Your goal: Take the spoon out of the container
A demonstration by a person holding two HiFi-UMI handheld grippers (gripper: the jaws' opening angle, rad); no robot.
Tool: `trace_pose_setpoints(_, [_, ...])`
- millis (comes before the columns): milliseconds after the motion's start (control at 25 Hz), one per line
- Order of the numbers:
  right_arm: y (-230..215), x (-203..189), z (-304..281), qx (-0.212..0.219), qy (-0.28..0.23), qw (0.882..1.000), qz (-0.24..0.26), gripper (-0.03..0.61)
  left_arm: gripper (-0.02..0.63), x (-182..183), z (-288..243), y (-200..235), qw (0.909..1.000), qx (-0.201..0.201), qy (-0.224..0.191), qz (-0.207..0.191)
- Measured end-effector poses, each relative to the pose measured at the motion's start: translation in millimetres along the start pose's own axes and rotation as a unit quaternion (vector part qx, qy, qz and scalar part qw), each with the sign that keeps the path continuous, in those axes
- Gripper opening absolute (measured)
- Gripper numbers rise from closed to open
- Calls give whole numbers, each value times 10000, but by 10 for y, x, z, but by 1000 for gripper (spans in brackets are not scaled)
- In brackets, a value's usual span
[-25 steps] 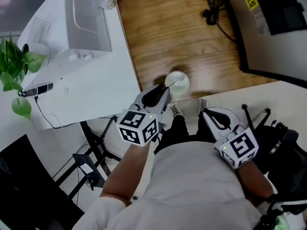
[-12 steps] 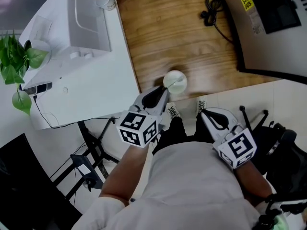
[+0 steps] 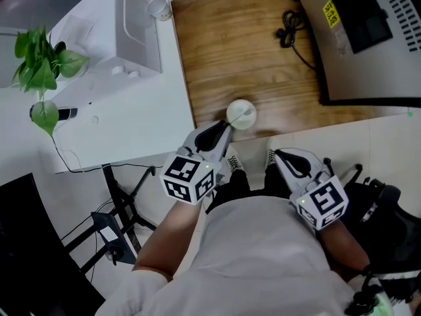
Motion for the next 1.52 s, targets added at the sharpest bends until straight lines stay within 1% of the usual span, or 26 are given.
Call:
trace_pose_setpoints(80, [32,51,54,-7,-33,10000,83,8,58,16,92,-56,9999,-58,-120,10])
trace_pose_setpoints(200, [61,181,127,18,-169,9997,160,7,57,26,215,-133,9996,-67,-273,-98])
trace_pose_setpoints(400, [88,417,237,161,-453,9988,35,6,57,90,461,-293,9977,-75,-592,-313])
trace_pose_setpoints(520, [97,604,289,133,-622,9978,210,6,57,206,606,-359,9952,-1,-843,-505])
trace_pose_setpoints(640, [182,717,349,134,-704,9968,343,6,57,240,760,-424,9937,16,-995,-518])
trace_pose_setpoints(1000, [315,849,491,117,-873,9944,582,7,57,296,1028,-522,9895,87,-1316,-587])
trace_pose_setpoints(1160, [333,849,479,81,-849,9945,601,6,57,281,1064,-564,9885,79,-1360,-661])
trace_pose_setpoints(1360, [383,879,462,-97,-876,9945,573,6,57,259,1134,-540,9872,-32,-1410,-751])
trace_pose_setpoints(1520, [467,855,432,-274,-949,9942,434,7,57,221,1225,-534,9855,-201,-1446,-865])
Point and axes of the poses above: the fingertips, and each gripper's own axes: z backward along the fingers, y to its left, x out of its top, the point moved 1 cm from there along z, backward along the fingers, and after that the axes turned 14 degrees about y, right-handed, at the moved point
